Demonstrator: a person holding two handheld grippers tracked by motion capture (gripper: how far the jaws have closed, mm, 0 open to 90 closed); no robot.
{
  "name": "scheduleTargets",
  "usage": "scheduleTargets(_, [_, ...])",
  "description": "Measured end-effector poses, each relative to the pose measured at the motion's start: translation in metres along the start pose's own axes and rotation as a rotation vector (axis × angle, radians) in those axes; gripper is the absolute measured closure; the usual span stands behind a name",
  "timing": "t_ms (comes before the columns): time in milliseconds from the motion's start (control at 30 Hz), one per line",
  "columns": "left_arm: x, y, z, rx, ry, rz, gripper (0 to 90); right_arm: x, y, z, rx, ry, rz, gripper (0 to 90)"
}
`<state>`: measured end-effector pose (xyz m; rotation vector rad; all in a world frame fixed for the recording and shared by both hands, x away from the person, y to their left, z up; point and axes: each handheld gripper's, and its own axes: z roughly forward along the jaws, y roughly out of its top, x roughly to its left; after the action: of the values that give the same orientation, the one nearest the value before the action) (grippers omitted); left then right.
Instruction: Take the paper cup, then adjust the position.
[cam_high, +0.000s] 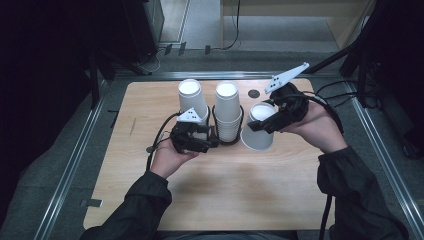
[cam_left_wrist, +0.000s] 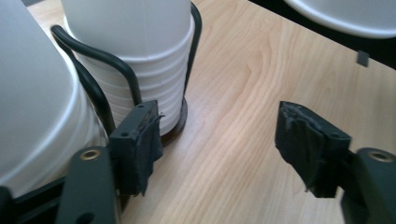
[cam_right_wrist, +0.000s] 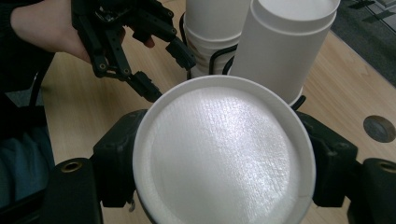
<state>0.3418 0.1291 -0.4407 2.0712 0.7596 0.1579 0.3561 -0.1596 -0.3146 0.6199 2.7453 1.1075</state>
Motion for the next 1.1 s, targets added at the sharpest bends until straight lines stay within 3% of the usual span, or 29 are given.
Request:
scheduleTargets(400, [-0.005,-0.015,-0.005,0.036,-0.092,-0.014,20.0,0.011,-0.038,0.04,0.017,0.057,-0.019,25.8])
scheduleTargets(567, [-0.01,-0.021,-0.007,0.035,-0.085,0.006,17.5,0.014,-0.046,0.053,0.031,0.07,-0.028,25.8])
scheduleTargets(667, [-0.013,-0.024,-0.005,0.068,-0.145,0.022,20.7,0.015,-0.05,0.06,0.033,0.079,-0.04,25.8])
scheduleTargets(800, [-0.017,-0.029,-0.003,0.078,-0.17,0.055,21.1,0.019,-0.056,0.07,0.043,0.098,-0.042,25.8])
scheduleTargets(933, [-0.016,-0.033,0.002,0.073,-0.212,0.043,19.2,0.021,-0.062,0.081,0.038,0.115,-0.054,25.8])
scheduleTargets(1100, [-0.015,-0.038,0.01,0.092,-0.208,0.069,15.5,0.02,-0.073,0.095,0.036,0.137,-0.041,25.8])
